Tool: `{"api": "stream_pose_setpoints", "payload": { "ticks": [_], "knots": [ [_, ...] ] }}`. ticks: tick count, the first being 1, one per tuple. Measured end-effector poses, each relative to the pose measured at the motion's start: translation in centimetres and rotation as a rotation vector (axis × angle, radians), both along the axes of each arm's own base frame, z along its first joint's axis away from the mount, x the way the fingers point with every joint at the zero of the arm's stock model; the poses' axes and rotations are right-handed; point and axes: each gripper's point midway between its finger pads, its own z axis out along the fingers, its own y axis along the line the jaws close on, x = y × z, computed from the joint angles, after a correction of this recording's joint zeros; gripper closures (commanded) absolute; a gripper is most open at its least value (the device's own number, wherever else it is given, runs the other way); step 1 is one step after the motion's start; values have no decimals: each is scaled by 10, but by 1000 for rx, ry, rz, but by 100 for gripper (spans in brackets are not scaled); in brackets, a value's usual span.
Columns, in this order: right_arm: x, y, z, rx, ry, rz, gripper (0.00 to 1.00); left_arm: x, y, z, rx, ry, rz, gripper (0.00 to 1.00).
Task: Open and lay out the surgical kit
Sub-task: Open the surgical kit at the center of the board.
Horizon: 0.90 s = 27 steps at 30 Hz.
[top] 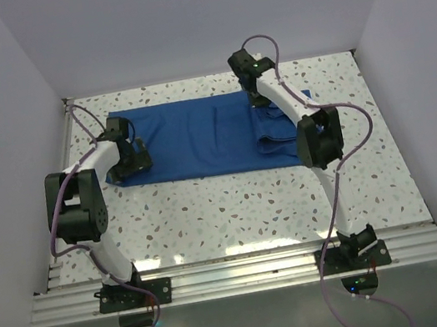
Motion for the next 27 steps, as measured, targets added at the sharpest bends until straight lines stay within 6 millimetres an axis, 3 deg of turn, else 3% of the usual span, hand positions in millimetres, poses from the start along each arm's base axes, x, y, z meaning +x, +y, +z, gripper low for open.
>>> {"api": "stream_pose_setpoints", "payload": {
  "ticks": [4,5,6,7,8,12,14,16,19,22,27],
  "knots": [
    [9,-40,12,-17,-27,-81,100,1,0,0,0,0,0,4],
    [11,-55,14,-26,-32,-110,84,1,0,0,0,0,0,4],
    [13,-67,16,-33,-39,-138,62,1,0,1,0,0,0,4],
    [16,-84,17,-39,-47,-175,37,1,0,1,0,0,0,4],
    [17,-100,20,-49,-53,-211,4,1,0,1,0,0,0,4],
    [17,-153,31,-99,-75,-319,2,1,0,1,1,0,0,4],
    [14,-165,35,-115,-78,-350,2,1,0,1,0,0,0,4],
    [9,-166,39,-112,-80,-362,2,1,0,1,0,0,0,3],
    [-6,-152,46,-69,-69,-340,2,1,0,1,0,1,0,3],
    [-23,-120,58,69,-73,-283,2,1,0,1,-2,0,0,4],
    [-46,-49,83,332,-98,-127,2,1,-1,1,-3,0,1,3]
  ]
}}
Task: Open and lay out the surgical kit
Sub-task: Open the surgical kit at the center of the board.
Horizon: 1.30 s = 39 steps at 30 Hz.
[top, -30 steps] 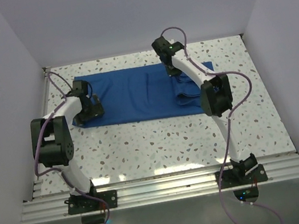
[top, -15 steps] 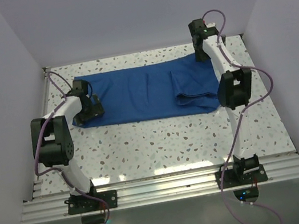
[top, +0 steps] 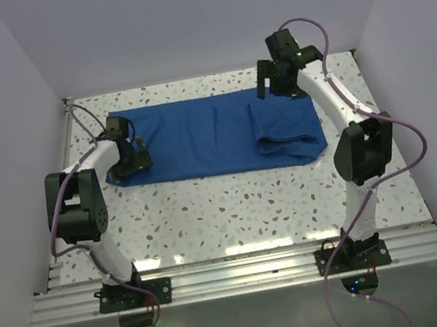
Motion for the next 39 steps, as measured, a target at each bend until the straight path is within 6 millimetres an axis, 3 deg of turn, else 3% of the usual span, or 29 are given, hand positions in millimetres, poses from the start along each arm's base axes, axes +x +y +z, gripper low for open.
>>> {"api": "stream_pose_setpoints", "payload": {
  "ticks": [4,8,11,15,18,19,20,21,28,33,36,39],
  "knots": [
    [-5,63,2,95,-16,149,3,0,0,0,0,0,0,3],
    [-12,107,-32,128,65,243,11,0,0,2,0,-5,0,3],
    [-10,107,-70,95,148,236,16,1,0,9,-2,-22,0,2],
    [-3,87,-109,4,240,183,23,5,-1,28,-9,-74,-1,1],
    [-7,73,-119,-56,278,159,60,6,-1,42,-11,-111,-1,1],
    [-9,68,-119,-79,286,154,85,7,-1,46,-12,-122,-2,1],
    [-9,65,-118,-91,287,148,96,7,-1,50,-12,-132,-1,1],
    [-8,62,-116,-106,284,142,100,7,-1,51,-13,-136,-1,1],
    [-10,54,-110,-148,282,111,100,6,3,54,-22,-137,6,0],
    [-17,65,-93,-134,267,141,100,2,5,62,-24,-156,15,0],
    [-37,88,-64,-111,229,222,100,-1,5,82,-27,-202,27,0],
    [-95,128,-27,-91,184,377,100,-4,7,112,-28,-279,54,0]
  ]
}}
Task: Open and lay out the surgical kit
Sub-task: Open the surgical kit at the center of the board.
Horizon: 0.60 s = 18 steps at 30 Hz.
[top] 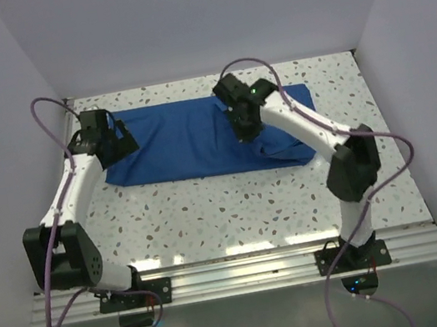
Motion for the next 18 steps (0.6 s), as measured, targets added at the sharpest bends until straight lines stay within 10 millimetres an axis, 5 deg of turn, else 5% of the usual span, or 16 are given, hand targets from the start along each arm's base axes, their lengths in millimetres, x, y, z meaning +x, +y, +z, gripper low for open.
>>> {"api": "stream_pose_setpoints", "payload": {
  "ticks": [4,7,8,10,11,14,18],
  "knots": [
    [-132,41,29,79,-17,252,100,-14,3,46,-11,-114,46,0],
    [-234,22,31,170,26,366,100,-32,6,75,-29,-183,84,0],
    [-251,7,29,190,38,354,100,-38,7,84,-34,-204,96,0],
    [-279,-38,22,262,33,257,42,-51,8,99,-45,-240,118,0],
    [-290,-60,18,280,39,199,4,-58,8,104,-51,-249,129,0],
    [-310,-99,15,349,15,98,2,-79,10,115,-69,-271,157,0],
    [-311,-107,13,365,15,-4,2,-113,10,110,-99,-271,195,0]
  ]
}}
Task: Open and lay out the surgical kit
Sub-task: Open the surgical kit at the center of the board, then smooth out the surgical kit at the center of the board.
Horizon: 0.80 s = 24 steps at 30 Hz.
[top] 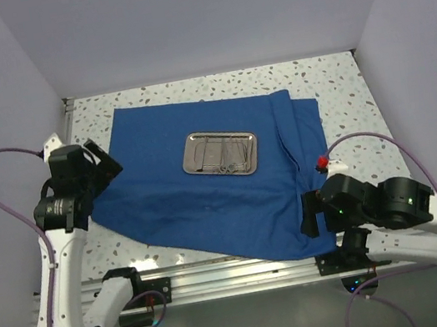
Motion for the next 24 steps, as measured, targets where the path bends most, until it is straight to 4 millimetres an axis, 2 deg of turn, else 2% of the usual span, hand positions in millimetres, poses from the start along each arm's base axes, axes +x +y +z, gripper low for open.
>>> {"api": "stream_pose_setpoints", "payload": {
  "ticks": [3,9,13,16,19,21,24],
  "knots": [
    [4,2,3,14,1,-55,1,-27,-1,-20,-26,37,20,0],
    [12,8,30,89,-45,-99,2,-77,-1,-75,-74,166,71,0],
    [19,12,26,4,-38,-84,2,-101,0,-101,-78,225,89,0],
    [35,17,18,-125,-45,-89,2,-102,0,-111,-70,263,82,0],
    [54,18,6,-230,-5,-106,2,-90,-2,-119,-52,313,46,0],
    [80,20,-11,-260,84,-146,2,-77,-3,-129,-44,369,18,0],
    [118,3,-26,-315,146,-243,2,-57,-4,-141,-97,429,10,0]
  ]
}}
